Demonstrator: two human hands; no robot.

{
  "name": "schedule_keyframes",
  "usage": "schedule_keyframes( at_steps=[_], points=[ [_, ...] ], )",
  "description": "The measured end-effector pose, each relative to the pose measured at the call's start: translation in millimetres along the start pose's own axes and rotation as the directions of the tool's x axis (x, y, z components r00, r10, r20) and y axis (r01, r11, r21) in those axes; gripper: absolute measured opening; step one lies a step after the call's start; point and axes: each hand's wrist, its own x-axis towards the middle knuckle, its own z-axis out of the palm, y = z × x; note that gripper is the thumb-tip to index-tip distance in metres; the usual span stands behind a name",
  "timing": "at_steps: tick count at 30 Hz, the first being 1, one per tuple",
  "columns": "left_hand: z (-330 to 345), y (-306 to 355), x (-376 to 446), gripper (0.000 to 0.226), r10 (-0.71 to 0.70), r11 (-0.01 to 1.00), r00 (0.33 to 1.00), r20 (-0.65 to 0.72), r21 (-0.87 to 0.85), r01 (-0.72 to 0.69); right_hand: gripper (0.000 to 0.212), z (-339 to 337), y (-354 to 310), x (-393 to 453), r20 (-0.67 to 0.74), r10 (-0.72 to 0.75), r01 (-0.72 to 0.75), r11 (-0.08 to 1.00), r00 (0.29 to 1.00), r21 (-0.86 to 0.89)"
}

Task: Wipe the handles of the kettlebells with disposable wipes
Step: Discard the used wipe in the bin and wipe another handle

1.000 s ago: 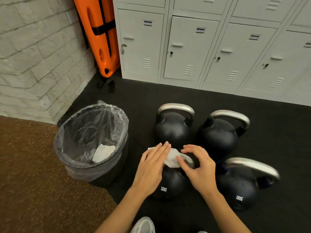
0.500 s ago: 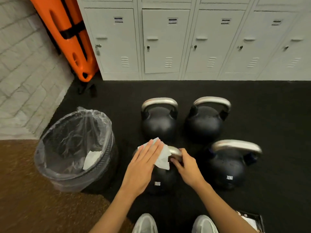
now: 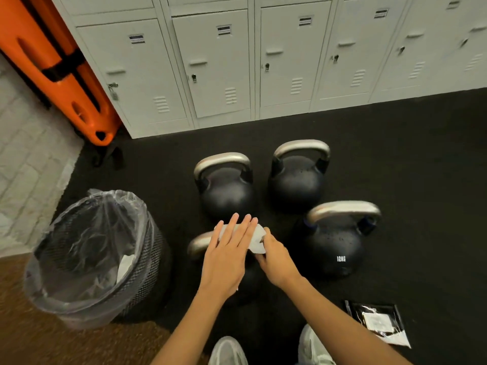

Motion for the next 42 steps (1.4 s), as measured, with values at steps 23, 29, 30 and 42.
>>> schedule_keyframes(
  at_steps=[23, 29, 30, 42],
  points=[
    [-14, -13, 7, 0.05, -0.076, 0.99, 0.997, -0.018, -0.122, 0.073, 0.034, 1, 6, 9, 0.056, 0.008, -0.009, 1.0, 0.998, 0.014],
    [-4, -14, -3, 0.06, 0.108, 0.99, 0.994, 0.03, -0.09, -0.105, 0.04, -2, 8, 9, 0.105, -0.009, 0.007, 1.0, 0.994, 0.02],
    [-5, -18, -5, 0.061, 0.124, 0.988, 0.992, 0.028, -0.096, -0.12, 0.039, -3, 8, 9, 0.11, -0.02, 0.02, 1.0, 0.994, 0.006],
    [-4, -12, -5, 0.047, -0.292, 0.939, 0.948, -0.13, -0.225, 0.259, 0.024, -1, 10, 12, 0.08, -0.032, 0.034, 0.999, 0.996, -0.021]
  ],
)
